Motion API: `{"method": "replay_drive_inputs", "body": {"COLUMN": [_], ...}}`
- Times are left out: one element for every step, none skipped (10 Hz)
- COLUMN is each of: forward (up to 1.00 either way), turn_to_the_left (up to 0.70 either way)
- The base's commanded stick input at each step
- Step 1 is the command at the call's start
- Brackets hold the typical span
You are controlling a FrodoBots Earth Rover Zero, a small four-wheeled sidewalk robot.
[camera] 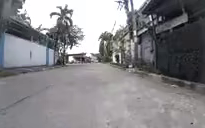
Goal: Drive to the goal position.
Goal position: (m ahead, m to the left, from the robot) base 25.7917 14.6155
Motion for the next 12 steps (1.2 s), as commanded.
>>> {"method": "replay_drive_inputs", "body": {"forward": [1.0, 1.0, 1.0, 1.0, 1.0, 1.0, 1.0, 1.0, 1.0, 1.0, 1.0, 1.0], "turn_to_the_left": [-0.02, -0.02, -0.02, -0.02, -0.02, -0.02, -0.02, -0.02, -0.02, -0.03, -0.12, -0.39]}}
